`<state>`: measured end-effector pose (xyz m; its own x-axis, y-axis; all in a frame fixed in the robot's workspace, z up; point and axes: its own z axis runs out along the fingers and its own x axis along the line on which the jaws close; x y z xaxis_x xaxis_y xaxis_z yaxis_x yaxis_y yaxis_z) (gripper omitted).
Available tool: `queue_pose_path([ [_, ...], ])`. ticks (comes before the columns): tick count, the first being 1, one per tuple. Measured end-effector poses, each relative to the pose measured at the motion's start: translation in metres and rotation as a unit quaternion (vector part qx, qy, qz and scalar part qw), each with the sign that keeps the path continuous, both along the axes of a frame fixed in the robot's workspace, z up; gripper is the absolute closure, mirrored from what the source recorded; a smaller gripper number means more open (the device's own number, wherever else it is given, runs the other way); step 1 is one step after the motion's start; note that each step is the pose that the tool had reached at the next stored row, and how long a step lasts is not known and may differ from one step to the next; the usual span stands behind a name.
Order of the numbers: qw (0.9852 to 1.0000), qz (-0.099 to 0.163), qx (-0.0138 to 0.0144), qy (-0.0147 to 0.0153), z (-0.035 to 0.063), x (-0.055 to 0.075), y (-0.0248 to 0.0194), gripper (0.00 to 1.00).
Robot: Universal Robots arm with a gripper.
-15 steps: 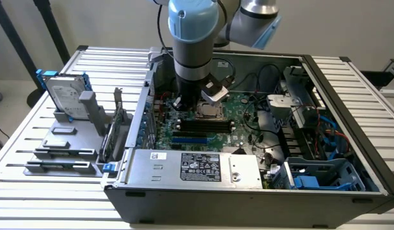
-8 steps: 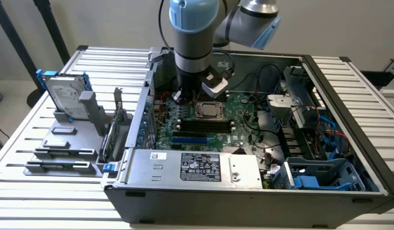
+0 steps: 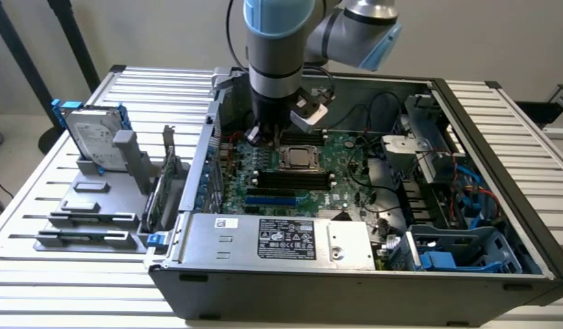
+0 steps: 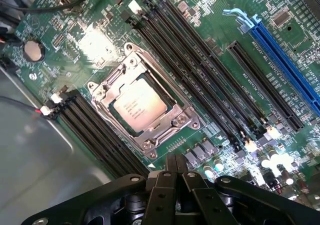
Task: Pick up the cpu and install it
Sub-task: 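Install the first cpu locking lever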
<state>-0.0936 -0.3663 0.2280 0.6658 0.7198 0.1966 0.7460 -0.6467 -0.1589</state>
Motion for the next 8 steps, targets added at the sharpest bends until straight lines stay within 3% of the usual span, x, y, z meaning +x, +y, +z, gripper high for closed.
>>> queue_pose_path([
  [8, 0.9990, 0.044, -0.0107, -0.0001, 0.0101, -0.0006, 0.0016, 0.89],
])
